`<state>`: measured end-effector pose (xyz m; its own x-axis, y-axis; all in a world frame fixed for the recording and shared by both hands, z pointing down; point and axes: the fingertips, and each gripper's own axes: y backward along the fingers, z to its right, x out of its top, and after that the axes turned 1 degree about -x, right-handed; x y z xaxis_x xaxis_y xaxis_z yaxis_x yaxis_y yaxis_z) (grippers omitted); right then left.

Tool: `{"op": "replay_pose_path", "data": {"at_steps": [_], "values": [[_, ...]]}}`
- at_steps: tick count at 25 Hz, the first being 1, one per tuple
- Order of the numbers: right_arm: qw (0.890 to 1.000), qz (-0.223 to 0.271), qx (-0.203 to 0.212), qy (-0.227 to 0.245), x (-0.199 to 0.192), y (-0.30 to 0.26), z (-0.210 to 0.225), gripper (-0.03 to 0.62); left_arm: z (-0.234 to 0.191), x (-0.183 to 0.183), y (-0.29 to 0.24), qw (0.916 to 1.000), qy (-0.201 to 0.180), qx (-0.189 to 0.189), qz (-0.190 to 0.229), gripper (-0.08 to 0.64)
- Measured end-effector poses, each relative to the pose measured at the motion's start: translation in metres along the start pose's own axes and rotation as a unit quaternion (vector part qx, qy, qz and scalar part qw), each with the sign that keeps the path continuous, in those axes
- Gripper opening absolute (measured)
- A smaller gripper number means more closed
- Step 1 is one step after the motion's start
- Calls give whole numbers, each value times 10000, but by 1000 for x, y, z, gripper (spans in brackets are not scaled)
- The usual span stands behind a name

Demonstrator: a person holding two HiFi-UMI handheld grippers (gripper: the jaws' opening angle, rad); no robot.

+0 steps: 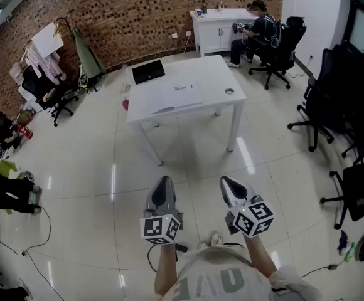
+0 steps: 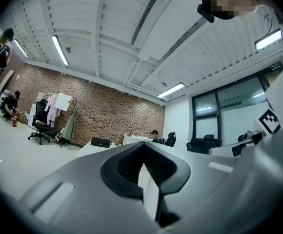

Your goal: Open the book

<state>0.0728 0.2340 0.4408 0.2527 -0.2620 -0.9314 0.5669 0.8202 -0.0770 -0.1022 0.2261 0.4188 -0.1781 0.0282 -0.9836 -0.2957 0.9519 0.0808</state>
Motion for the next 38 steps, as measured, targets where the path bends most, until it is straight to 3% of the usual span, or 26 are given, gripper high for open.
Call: {"op": "replay_pose_path", "data": {"at_steps": [18,23,38], "values": [[9995,0,167,-268,-3,-7,0,3,-8,-13,0,9998,130,107,-139,17],[9992,-76,125,-372,-3,-13,12,3,-3,-19,-10,9997,65,76,-243,17],[9964,-508,161,-654,-14,-53,77,3,-24,-46,-62,9974,164,540,-448,17]]}}
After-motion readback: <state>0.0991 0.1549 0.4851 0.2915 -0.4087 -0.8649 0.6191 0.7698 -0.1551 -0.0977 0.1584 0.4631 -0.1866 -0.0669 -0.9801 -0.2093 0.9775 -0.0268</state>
